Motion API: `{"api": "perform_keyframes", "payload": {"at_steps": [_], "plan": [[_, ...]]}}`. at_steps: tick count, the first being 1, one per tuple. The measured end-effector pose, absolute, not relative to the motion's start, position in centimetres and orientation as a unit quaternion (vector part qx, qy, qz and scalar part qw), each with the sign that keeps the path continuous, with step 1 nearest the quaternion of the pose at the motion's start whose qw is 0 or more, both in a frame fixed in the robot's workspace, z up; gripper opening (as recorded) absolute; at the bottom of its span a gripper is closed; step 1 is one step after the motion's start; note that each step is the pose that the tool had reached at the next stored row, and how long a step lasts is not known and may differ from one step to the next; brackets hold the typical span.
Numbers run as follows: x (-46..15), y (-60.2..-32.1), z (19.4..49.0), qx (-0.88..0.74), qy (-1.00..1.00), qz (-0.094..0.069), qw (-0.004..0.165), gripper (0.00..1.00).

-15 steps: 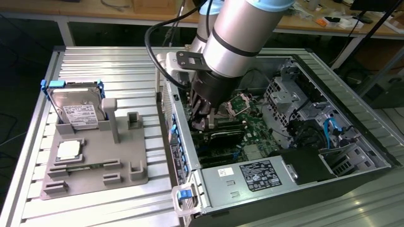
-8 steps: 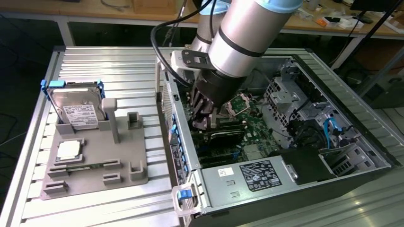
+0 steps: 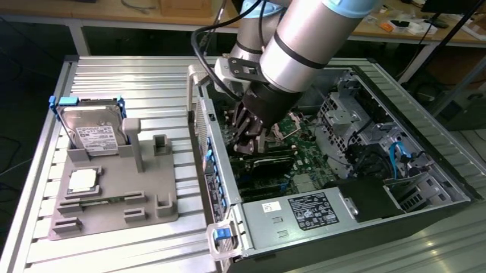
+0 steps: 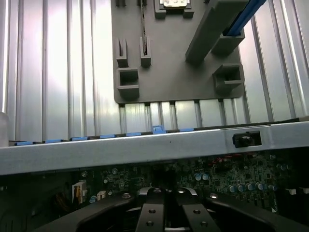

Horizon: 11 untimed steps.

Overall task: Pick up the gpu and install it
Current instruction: 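Press down on the gpu until it lock into place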

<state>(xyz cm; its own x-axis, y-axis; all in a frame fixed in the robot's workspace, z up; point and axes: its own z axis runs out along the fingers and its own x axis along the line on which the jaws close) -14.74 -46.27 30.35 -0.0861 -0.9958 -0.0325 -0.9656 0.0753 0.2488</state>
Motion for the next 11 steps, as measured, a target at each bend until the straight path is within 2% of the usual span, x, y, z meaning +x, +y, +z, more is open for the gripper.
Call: {"api": "perform_keyframes", "payload": {"at_steps": [5, 11], "plan": [[-14.67, -46.26, 30.35, 0.667, -0.731, -0.116, 0.086, 0.11], [-14.67, -46.29, 29.74, 0.666, -0.732, -0.116, 0.087, 0.11]]}}
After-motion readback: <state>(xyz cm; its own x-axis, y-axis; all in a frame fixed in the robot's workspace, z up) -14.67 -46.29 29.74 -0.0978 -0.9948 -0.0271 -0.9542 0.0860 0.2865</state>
